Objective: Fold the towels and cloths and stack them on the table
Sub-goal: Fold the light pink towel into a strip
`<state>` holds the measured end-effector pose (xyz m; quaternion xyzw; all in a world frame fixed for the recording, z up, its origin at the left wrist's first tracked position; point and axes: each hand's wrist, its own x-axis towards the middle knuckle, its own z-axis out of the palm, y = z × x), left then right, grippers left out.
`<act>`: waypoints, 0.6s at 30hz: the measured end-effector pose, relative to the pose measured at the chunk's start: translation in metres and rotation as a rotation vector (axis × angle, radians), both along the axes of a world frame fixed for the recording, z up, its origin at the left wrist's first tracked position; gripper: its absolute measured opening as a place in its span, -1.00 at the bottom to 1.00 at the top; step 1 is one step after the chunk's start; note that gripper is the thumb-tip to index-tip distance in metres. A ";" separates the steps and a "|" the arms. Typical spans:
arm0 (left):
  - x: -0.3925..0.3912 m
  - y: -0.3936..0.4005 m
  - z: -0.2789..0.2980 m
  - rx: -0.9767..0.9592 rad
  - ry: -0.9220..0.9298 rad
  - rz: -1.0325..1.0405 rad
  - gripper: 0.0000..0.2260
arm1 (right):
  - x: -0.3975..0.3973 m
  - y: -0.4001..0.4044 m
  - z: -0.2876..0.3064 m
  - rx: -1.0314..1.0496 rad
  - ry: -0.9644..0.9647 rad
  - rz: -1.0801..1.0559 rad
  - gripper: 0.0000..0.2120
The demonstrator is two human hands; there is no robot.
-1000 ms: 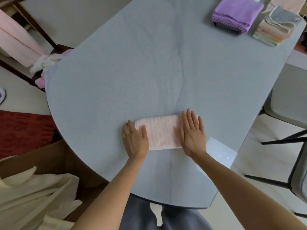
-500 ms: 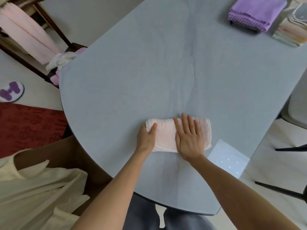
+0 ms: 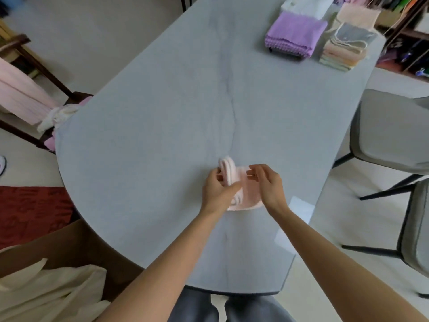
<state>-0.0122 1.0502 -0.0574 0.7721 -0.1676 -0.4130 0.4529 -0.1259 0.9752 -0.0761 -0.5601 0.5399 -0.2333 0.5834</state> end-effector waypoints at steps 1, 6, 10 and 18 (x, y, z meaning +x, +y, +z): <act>-0.012 -0.008 0.001 0.004 0.032 -0.090 -0.59 | -0.005 -0.004 0.003 0.047 -0.002 -0.029 -0.74; -0.044 -0.026 -0.003 0.086 0.219 -0.263 -0.71 | -0.031 -0.016 -0.002 0.229 0.168 -0.042 -0.68; -0.037 -0.034 -0.005 0.097 0.107 -0.409 -0.54 | -0.034 -0.025 -0.023 0.310 0.260 0.008 -0.57; -0.015 -0.021 -0.013 0.210 -0.122 -0.315 -0.76 | -0.033 -0.015 -0.023 0.361 0.274 0.173 -0.74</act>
